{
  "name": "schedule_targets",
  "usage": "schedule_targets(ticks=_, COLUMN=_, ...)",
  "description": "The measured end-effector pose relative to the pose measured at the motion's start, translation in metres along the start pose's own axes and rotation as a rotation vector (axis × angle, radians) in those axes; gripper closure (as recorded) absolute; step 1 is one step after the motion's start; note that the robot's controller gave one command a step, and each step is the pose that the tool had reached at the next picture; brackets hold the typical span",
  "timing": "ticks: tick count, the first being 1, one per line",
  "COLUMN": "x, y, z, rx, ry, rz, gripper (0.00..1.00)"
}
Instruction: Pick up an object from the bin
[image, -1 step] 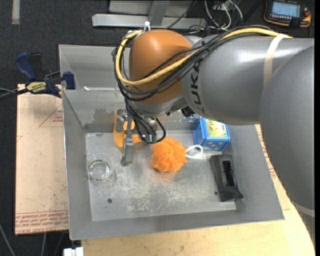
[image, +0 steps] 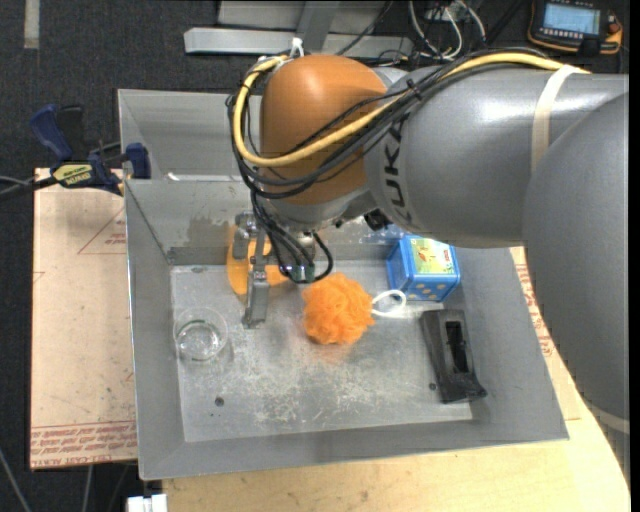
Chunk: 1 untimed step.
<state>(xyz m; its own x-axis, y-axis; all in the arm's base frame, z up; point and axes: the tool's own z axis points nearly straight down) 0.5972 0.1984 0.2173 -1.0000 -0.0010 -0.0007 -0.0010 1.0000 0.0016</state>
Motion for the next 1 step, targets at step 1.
schedule_targets(ticks=1, x=0.0098, y=-0.0226, z=0.0162, rx=-0.001, ry=0.001, rz=-0.054, gripper=0.00)
